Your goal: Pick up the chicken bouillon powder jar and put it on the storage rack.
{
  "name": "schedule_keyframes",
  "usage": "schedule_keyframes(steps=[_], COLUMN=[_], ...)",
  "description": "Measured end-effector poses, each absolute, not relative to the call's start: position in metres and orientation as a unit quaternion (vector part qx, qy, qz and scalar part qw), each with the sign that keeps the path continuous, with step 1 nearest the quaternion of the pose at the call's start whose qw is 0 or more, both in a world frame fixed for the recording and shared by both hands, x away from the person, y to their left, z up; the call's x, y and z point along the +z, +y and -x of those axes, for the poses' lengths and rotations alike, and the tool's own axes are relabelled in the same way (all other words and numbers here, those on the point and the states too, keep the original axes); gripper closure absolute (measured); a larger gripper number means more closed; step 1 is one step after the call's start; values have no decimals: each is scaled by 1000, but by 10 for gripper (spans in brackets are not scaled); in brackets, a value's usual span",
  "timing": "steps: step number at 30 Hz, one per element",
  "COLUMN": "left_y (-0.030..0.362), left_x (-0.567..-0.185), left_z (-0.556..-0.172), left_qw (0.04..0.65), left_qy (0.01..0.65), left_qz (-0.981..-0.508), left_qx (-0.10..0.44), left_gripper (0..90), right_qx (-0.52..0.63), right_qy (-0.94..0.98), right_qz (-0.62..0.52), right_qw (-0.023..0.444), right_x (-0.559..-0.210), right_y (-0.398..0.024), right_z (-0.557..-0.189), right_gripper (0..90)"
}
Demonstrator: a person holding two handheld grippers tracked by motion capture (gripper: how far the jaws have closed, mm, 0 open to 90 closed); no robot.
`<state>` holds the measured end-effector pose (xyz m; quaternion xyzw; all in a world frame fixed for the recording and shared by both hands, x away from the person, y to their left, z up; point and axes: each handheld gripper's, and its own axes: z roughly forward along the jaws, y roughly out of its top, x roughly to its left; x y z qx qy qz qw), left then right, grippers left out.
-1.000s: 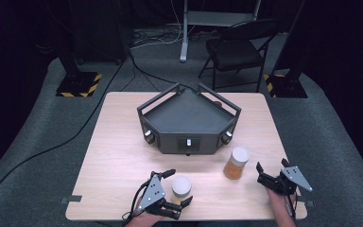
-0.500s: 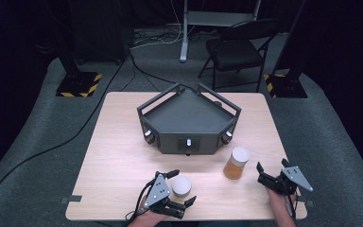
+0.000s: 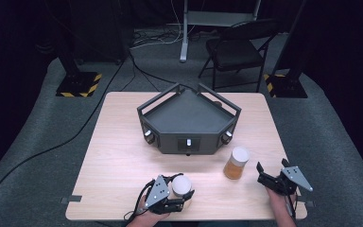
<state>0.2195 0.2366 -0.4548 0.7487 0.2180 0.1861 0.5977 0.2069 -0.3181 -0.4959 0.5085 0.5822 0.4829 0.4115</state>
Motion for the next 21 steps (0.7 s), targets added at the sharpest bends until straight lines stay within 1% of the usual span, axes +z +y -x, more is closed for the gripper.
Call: schedule_keyframes(steps=[21], left_y=[236], left_x=[-451], left_z=[-222], left_qw=[594], left_qy=[212], left_qz=[-755], left_qx=[179], left_gripper=[332], right_qx=[480], right_qy=[583], right_qz=[-510], right_qw=[413], right_x=[-495], right_y=[-317], right_z=[-207], right_gripper=[0])
